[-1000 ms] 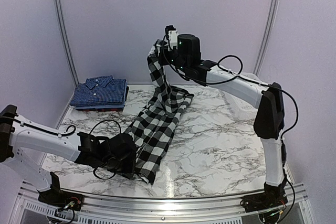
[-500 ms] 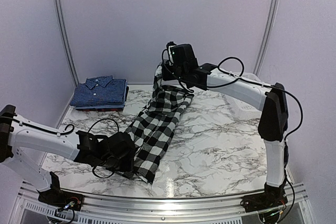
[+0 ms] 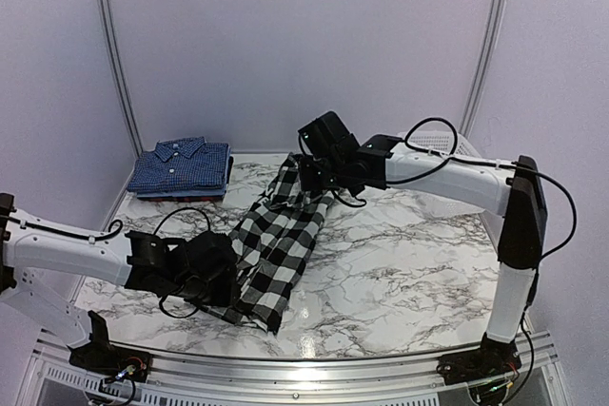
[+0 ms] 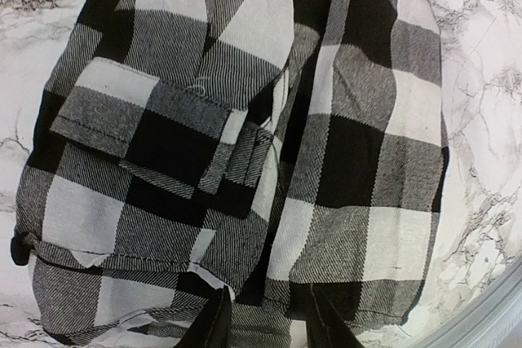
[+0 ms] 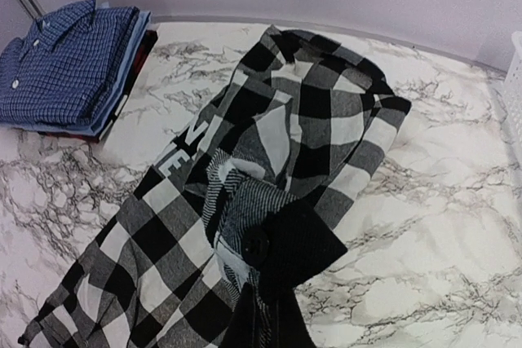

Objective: Fold and stack the long sleeve shirts
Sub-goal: Fold the 1/3-folded shirt at the center of the board, then fold the sleeve of the rectangle-folded shirt.

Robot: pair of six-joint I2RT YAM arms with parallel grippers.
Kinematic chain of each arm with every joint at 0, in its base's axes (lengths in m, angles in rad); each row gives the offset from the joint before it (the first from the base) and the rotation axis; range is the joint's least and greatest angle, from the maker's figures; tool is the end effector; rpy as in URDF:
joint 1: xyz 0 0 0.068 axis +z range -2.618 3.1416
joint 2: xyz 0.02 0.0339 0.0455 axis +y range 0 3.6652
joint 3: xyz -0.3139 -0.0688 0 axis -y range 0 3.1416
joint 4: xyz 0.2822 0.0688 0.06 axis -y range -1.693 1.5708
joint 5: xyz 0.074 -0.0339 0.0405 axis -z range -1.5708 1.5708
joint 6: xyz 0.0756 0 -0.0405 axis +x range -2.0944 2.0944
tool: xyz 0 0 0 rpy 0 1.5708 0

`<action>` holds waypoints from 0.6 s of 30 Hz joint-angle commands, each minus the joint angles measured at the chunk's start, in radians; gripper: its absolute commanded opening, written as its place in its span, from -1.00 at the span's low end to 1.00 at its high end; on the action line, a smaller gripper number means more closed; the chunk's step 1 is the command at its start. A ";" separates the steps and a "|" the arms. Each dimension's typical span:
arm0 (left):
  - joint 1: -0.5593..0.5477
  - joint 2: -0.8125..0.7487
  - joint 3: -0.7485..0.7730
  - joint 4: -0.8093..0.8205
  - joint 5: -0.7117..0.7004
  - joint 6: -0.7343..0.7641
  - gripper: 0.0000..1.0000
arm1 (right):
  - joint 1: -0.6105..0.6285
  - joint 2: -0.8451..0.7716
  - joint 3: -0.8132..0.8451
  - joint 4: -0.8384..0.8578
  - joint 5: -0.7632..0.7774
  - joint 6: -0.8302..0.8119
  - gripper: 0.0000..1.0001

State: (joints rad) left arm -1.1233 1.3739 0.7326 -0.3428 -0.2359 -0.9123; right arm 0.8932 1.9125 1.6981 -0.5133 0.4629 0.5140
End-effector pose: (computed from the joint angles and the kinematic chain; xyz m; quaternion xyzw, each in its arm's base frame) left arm 0.1467 -0.2649 0.1778 0.0663 0.9489 -0.1852 0.2467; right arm 0.3520 0.3835 0.3136 -0.0752 0.8899 0.0981 0.4391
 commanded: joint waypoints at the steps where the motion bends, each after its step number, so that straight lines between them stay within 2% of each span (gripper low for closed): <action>1: 0.039 -0.060 0.064 -0.064 0.003 0.061 -0.35 | 0.040 -0.053 -0.057 -0.052 -0.019 0.091 -1.00; 5: 0.074 -0.061 0.105 -0.064 0.038 0.104 -0.35 | 0.047 -0.091 -0.148 -0.065 -0.029 0.163 -1.00; 8: 0.086 -0.034 0.150 -0.063 0.057 0.135 -0.34 | 0.064 -0.118 -0.217 -0.020 -0.126 0.206 -1.00; 12: 0.120 -0.009 0.171 -0.034 0.113 0.162 -0.33 | 0.087 -0.122 -0.198 -0.047 -0.214 0.256 -1.00; 18: 0.159 -0.006 0.178 -0.019 0.163 0.187 -0.33 | 0.082 -0.196 -0.163 0.031 -0.275 0.355 -1.00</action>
State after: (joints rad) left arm -0.9840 1.3594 0.8871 -0.3637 -0.1177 -0.7624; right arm 0.9714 1.7840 1.4750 -0.5495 0.2558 0.7658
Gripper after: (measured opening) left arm 0.335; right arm 0.002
